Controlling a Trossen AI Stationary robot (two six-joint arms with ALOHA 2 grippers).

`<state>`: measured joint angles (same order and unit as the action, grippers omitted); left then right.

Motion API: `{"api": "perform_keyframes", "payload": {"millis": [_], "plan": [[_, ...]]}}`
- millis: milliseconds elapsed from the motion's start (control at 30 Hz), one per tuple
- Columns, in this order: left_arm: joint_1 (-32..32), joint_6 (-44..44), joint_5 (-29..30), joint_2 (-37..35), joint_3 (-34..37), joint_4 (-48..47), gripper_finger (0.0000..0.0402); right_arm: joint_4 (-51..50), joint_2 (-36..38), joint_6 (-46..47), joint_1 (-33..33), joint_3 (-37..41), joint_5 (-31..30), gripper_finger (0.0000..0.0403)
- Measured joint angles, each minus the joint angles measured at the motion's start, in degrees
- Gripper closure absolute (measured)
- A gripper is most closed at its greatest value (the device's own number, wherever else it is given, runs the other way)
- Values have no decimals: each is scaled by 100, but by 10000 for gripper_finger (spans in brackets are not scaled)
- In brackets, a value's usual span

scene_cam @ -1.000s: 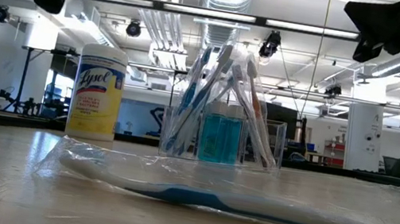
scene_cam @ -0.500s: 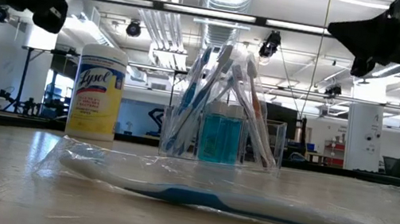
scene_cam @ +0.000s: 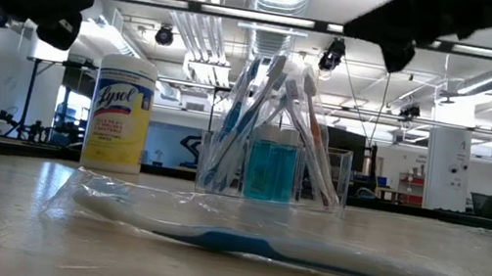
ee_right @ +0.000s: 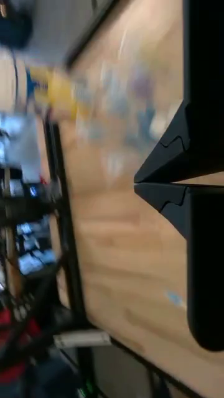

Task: Pick & Place toothbrushing station
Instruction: Put the blue toothbrush into the left compartment of the transparent organizer

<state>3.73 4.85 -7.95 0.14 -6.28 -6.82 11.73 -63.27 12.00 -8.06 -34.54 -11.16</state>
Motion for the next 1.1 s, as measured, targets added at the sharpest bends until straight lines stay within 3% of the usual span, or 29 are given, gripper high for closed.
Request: {"api": "perform_keyframes", "payload": {"millis": [133,500,700,833,1100], "plan": [[0,-24,56,0,0,-212,395,-151,-1033,89,-542,-721,2,394],[0,665,53,4,0,-230,382,-1683,-3769,1615,-1515,-3157,-74,381],[0,1034,53,4,0,-288,393,-3846,-5112,2537,-1860,-4986,427,314],[0,1102,54,4,0,-290,396,-5261,-5824,2792,-2049,-6018,406,265],[-2,1280,154,8,0,-328,387,-5885,-6491,2899,-2244,-6979,402,197]]}}
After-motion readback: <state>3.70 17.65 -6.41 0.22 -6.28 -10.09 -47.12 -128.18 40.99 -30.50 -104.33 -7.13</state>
